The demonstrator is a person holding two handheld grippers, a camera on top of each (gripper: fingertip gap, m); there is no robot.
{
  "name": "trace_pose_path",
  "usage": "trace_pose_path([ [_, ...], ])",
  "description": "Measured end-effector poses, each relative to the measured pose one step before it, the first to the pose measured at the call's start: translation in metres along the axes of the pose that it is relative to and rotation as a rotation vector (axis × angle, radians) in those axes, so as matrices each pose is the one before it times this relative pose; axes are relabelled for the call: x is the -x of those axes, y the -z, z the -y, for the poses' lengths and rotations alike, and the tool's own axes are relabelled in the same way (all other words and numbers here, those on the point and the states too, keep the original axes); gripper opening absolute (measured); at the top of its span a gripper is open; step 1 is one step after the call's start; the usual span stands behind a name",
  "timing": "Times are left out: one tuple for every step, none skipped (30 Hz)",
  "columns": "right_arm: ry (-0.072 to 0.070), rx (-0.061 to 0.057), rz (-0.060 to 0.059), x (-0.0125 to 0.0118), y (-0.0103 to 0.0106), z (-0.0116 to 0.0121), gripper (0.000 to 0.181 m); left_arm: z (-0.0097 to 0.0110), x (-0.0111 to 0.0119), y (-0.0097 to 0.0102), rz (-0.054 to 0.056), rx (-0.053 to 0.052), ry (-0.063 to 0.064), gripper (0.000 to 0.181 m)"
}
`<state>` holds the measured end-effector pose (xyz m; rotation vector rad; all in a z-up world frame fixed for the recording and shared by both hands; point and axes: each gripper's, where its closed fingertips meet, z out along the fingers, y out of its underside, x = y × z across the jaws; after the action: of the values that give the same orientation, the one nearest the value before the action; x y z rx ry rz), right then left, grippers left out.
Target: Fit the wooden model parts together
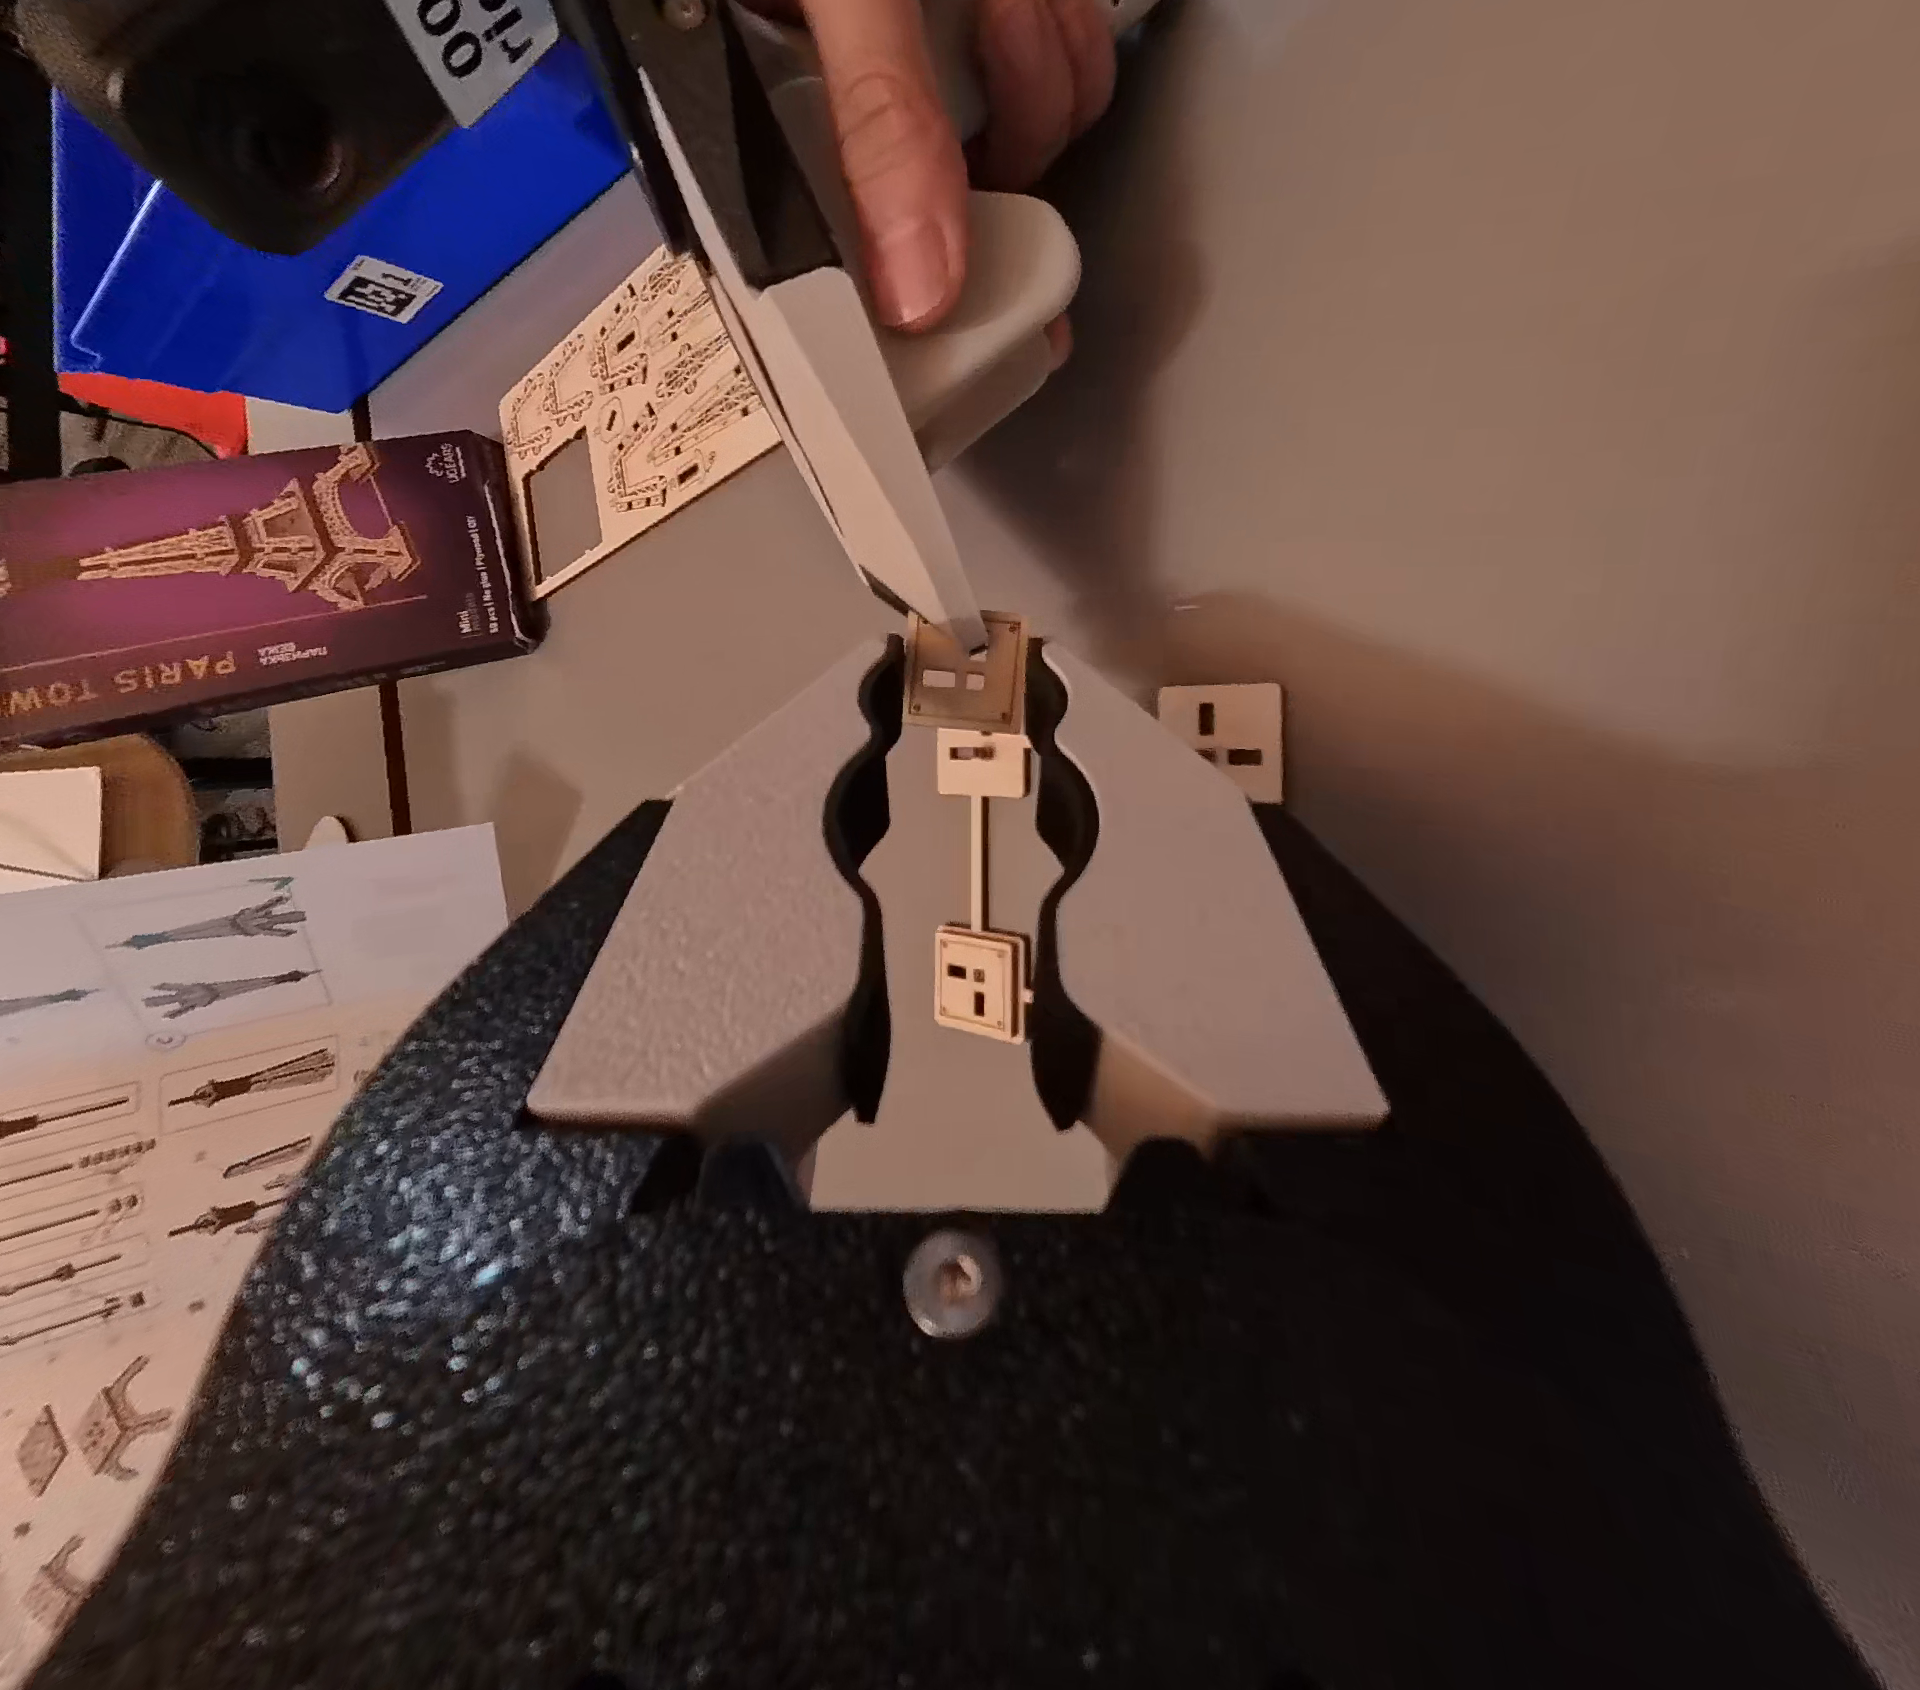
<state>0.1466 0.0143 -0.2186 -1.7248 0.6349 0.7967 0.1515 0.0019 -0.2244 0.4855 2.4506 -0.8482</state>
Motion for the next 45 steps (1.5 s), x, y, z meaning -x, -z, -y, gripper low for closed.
trace_pose_path([
  [-0.0007,-0.0161,0.0,-0.00032,0.00118,0.00267,0.001,0.00002,0.00272,0.00002,0.0001,-0.0103,0.0171,0.02],
  [-0.0004,-0.0169,-0.0003,-0.00031,0.00147,0.00293,0.001,-0.00017,0.0027,-0.00014,-0.003,-0.0134,0.0254,0.02],
  [0.0062,-0.0132,-0.0048,-0.00063,0.00159,0.00235,0.002,-0.00083,0.00242,0.0,-0.0074,-0.0122,0.0299,0.02],
  [0.0119,-0.0076,-0.0171,-0.0019,0.00217,0.00177,0.003,-0.00228,0.0023,0.0,-0.0085,-0.0085,0.0276,0.02],
  [0.019,-0.0037,-0.0343,-0.00405,0.00277,0.00169,0.009,-0.00334,0.00243,-0.00007,-0.0082,-0.0065,0.0247,0.02],
  [0.0275,-0.0055,-0.0514,-0.00604,0.00345,0.00215,0.016,-0.00409,0.00184,-0.00024,-0.0126,-0.0046,0.0265,0.02],
  [0.0332,-0.0077,-0.0631,-0.00724,0.00363,0.00281,0.02,-0.00401,0.00108,-0.00048,-0.0174,-0.0038,0.0279,0.02],
  [0.0458,-0.0075,-0.0585,-0.00575,0.0034,0.0031,0.021,-0.00264,0.00036,-0.00061,-0.0196,-0.011,0.022,0.02],
  [0.0599,-0.003,-0.06,-0.00544,0.00262,0.00261,0.022,-0.00164,0.00002,-0.00082,-0.0186,-0.0153,0.0174,0.02],
  [0.07,-0.001,-0.0644,-0.00573,0.00177,0.00228,0.02,-0.00185,-0.00099,-0.00124,-0.0228,-0.0102,0.0141,0.02],
  [0.068,0.0013,-0.046,-0.00264,0.00038,0.00152,0.019,-0.00186,-0.001,-0.00152,-0.0198,-0.0057,0.0033,0.02],
  [0.0642,0.0024,-0.0282,0.00027,-0.00088,0.00101,0.016,-0.00115,-0.00034,-0.00185,-0.0116,-0.0048,-0.0049,0.02],
  [0.0546,0.0041,-0.0235,0.00102,-0.00206,0.0003,0.015,-0.00097,-0.00011,-0.00249,-0.0111,-0.0011,0.0002,0.02],
  [0.054,0.0063,-0.0128,0.00249,-0.00266,-0.00018,0.014,-0.00127,0.00001,-0.00289,-0.0104,0.0028,0.0058,0.02],
  [0.0562,0.0127,-0.0165,0.00198,-0.0028,-0.00085,0.012,-0.00134,0.0002,-0.00313,-0.0071,0.0044,0.0042,0.02],
  [0.06,0.0143,-0.0152,0.00232,-0.00252,-0.00088,0.01,-0.00197,-0.00096,-0.00304,-0.0108,0.0078,0.0005,0.02],
  [0.0585,0.0124,-0.0083,0.00295,-0.00215,-0.0009,0.008,-0.00195,-0.00095,-0.00275,-0.007,0.0079,-0.0014,0.02],
  [0.0491,0.0104,-0.0107,0.00198,-0.00209,-0.00112,0.006,-0.00202,-0.00045,-0.00212,-0.0016,0.0082,-0.0027,0.02],
  [0.0448,0.0047,-0.0025,0.00258,-0.00207,-0.00031,0.005,-0.00267,-0.00008,-0.00133,0.0005,0.0144,-0.0022,0.02],
  [0.0352,-0.0012,0.0022,0.00284,-0.00165,0.00051,0.002,-0.00296,0.00025,-0.00068,0.0023,0.0157,-0.0043,0.02],
  [0.0291,-0.0042,0.0026,0.00247,-0.00139,0.00112,0.0,-0.00165,0.001,-0.00025,0.0069,0.0067,-0.0067,0.02],
  [0.0279,-0.0084,0.0016,0.00229,-0.00126,0.0018,0.0,-0.00051,-0.00018,0.00002,-0.0012,-0.002,-0.0016,0.02],
  [0.025,-0.007,0.0037,0.00253,-0.00107,0.0014,0.0,0.00056,-0.00116,-0.00013,-0.0099,-0.01,0.0061,0.02],
  [0.0263,0.0039,0.0024,0.00194,-0.00085,-0.00002,0.0,0.0016,-0.00049,-0.00001,-0.0057,-0.0167,0.0067,0.02],
  [0.0286,0.0137,-0.009,0.00024,-0.00049,-0.00129,0.0,0.00175,-0.00065,0.00003,-0.0053,-0.0173,0.0008,0.02],
  [0.0262,0.0127,-0.0096,0.00004,-0.00014,-0.00131,0.0,0.00015,-0.00041,0.00004,-0.0037,-0.008,-0.0019,0.02],
  [0.022,0.0119,0.0024,0.00163,0.00009,-0.00113,0.0,-0.00159,0.00072,-0.00016,0.0025,0.005,0.0019,0.02],
  [0.0169,0.0132,0.0034,0.00141,0.00006,-0.00124,0.0,-0.00203,-0.00036,-0.00039,-0.0048,0.0072,0.006,0.02],
  [0.0139,0.0128,-0.0088,-0.00059,-0.0003,-0.0013,0.0,0.00027,-0.00092,0.0001,-0.0093,-0.0071,0.0074,0.02],
  [0.0156,0.0127,-0.0067,-0.00016,-0.00062,-0.00181,0.0,-0.00019,-0.00083,-0.00022,-0.0053,-0.0037,0.0029,0.02],
  [0.0151,0.0126,0.0008,0.00102,-0.00078,-0.00199,0.001,-0.0003,-0.00007,-0.0007,0.0009,-0.0009,-0.0014,0.02],
  [0.0131,0.0119,-0.0065,-0.00016,-0.00094,-0.00174,0.001,0.00003,-0.00051,-0.00064,-0.0015,-0.0014,-0.0017,0.02],
  [0.0144,0.0105,-0.0079,-0.00028,-0.00091,-0.0014,0.002,0.00001,0.00002,-0.00072,0.0,-0.0001,0.0003,0.02],
  [0.0115,0.0051,0.0037,0.00133,-0.00074,-0.00084,0.002,-0.00004,0.00047,-0.00029,0.0014,0.0012,0.0006,0.02],
  [0.0031,0.0008,-0.0001,0.0004,-0.00083,-0.00039,0.002,-0.00021,0.00047,-0.00016,-0.0006,0.0016,0.0023,0.02],
  [0.0052,0.0034,-0.0057,-0.00061,-0.00075,-0.00071,0.001,-0.00022,0.00041,-0.00004,-0.0028,-0.0001,0.004,0.02],
  [0.0153,-0.0007,-0.0043,0.00008,-0.0005,0.00001,0.001,-0.00022,0.00031,-0.00018,-0.0045,-0.0026,0.0081,0.02],
  [0.0172,-0.0066,-0.0085,-0.00014,-0.00044,0.00087,0.0,-0.00026,0.00005,-0.00047,-0.0073,-0.0022,0.0148,0.02],
  [0.0165,-0.0057,-0.0171,-0.00152,-0.00044,0.00102,0.0,-0.00016,-0.00002,-0.00035,-0.0087,-0.0028,0.0133,0.02],
  [0.0242,-0.0013,-0.0185,-0.00145,-0.00071,0.00065,0.0,-0.00006,0.00002,-0.00019,-0.009,-0.003,0.0095,0.02],
  [0.031,0.0034,-0.0183,-0.00107,-0.00076,0.00003,0.0,-0.00004,0.00005,-0.00005,-0.0092,-0.0024,0.0078,0.02],
  [0.0345,0.0096,-0.0169,-0.00053,-0.00101,-0.00062,0.0,-0.00033,0.00079,-0.00005,-0.0043,0.0005,0.0056,0.02],
  [0.0357,0.0166,-0.0114,0.00007,-0.00108,-0.00174,0.0,-0.00068,0.00203,0.00021,0.0028,0.004,0.0025,0.02],
  [0.0304,0.0164,-0.0072,0.00054,-0.00111,-0.00171,0.0,-0.001,0.0022,0.00022,0.0034,0.0043,0.0004,0.02],
  [0.0185,0.0109,-0.0112,-0.00045,-0.0012,-0.00114,0.0,-0.00073,0.00171,0.00033,-0.0021,0.0013,0.002,0.02],
])
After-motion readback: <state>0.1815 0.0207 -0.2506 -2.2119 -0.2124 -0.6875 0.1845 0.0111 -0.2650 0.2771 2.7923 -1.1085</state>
